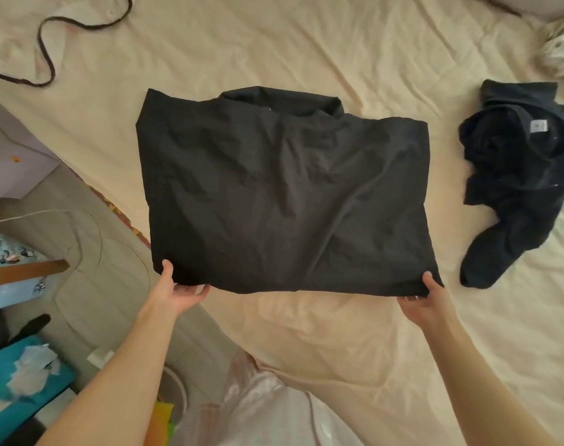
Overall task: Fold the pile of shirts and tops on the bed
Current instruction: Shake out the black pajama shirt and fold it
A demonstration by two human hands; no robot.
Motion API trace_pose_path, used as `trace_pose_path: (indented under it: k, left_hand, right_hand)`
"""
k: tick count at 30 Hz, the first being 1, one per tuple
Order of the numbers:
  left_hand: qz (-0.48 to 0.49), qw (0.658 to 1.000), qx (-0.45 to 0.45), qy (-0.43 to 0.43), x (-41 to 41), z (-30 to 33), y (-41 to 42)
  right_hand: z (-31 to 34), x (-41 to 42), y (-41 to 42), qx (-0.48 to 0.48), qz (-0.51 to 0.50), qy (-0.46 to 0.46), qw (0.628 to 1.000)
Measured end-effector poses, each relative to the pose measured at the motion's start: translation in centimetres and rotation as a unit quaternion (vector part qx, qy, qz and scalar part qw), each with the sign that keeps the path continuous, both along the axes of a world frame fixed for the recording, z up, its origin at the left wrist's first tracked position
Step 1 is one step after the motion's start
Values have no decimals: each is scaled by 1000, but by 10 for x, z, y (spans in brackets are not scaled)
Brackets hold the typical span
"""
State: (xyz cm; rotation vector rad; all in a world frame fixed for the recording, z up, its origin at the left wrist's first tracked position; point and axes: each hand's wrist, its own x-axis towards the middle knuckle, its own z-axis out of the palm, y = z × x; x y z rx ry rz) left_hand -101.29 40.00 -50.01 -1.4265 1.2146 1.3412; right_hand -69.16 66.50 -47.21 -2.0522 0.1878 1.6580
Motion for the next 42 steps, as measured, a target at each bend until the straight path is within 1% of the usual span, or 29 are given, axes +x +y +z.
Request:
trace_pose_path:
  k: [4,7,11,16,18,19,20,21,22,23,24,25,26,27,28,29,30,31,33,34,35,36,37,38,39,40,41,42]
  left_hand:
    - [34,998,8,55,-4,-1,-2]
    - [20,995,-13,101,-3,1,-15]
    - [13,992,-34,125,7,7,-35]
    - [-7,984,-59,167,11,18,-31]
    - [-27,976,-77,202,15,27,-28]
    - [-37,969,-88,226,18,33,-25]
    - [-46,961,-99,253,22,40,-21]
    - [-58,952,-112,280,26,48,-16]
    - [-75,940,-129,307,32,58,-11]
    - [-98,924,-146,338,37,67,-4]
    - [-125,906,-161,372,44,78,3]
    - [-153,885,-173,405,49,87,11]
    - [-187,860,-182,439,56,97,20]
    - [-225,830,-187,475,63,105,30]
    - [-260,799,-184,510,71,113,42]
    - [-289,767,-173,546,79,122,56]
    - [-319,734,-152,580,89,129,71]
    - [-353,701,-122,608,101,136,88]
    - [-433,629,-34,645,127,142,121]
    - [-480,586,15,653,142,142,137]
    - [-531,543,63,647,158,138,151]
    - [-590,498,108,626,173,133,165]
    - [-653,445,141,597,189,124,176]
    - [-715,386,166,559,202,114,183]
    - [-769,326,181,520,213,104,186]
    - [-801,275,181,500,222,93,184]
    - [-807,228,166,518,227,83,179]
    - [-794,193,131,562,227,75,170]
  right_hand:
    - [-1,16,-1,1,-7,-15,1000]
    - [0,20,0,-7,-5,-38,999]
    - [6,16,-3,-19,-8,-64,998]
    - [11,10,-4,-22,6,-91,996]
    - [17,4,-10,-14,48,-97,994]
    - [21,0,-14,-12,84,-116,990]
    - [24,-2,-20,-8,127,-152,980]
    - [27,-3,-27,0,179,-206,962]
    - [31,-4,-34,22,248,-271,930]
    - [36,-4,-42,71,334,-331,880]
    - [40,-2,-52,146,431,-367,811]
    - [41,1,-62,225,530,-373,728]
    - [38,4,-72,276,619,-350,647]
    - [38,4,-81,305,679,-306,593]
    - [36,1,-88,307,711,-250,581]
    - [36,-3,-92,291,716,-196,604]
    - [38,-7,-94,267,690,-149,656]
    - [41,-11,-92,237,641,-104,722]
    - [48,-14,-81,181,480,19,858]
    - [51,-9,-72,163,382,97,905]
    - [54,-1,-62,154,285,163,932]
    - [58,7,-51,154,202,208,945]
    - [60,16,-40,155,145,234,949]
    - [60,24,-30,158,121,239,950]
    - [58,31,-22,157,126,227,953]
    - [54,36,-15,147,151,204,956]
    - [48,40,-9,130,186,175,958]
    - [41,40,-4,112,220,144,958]
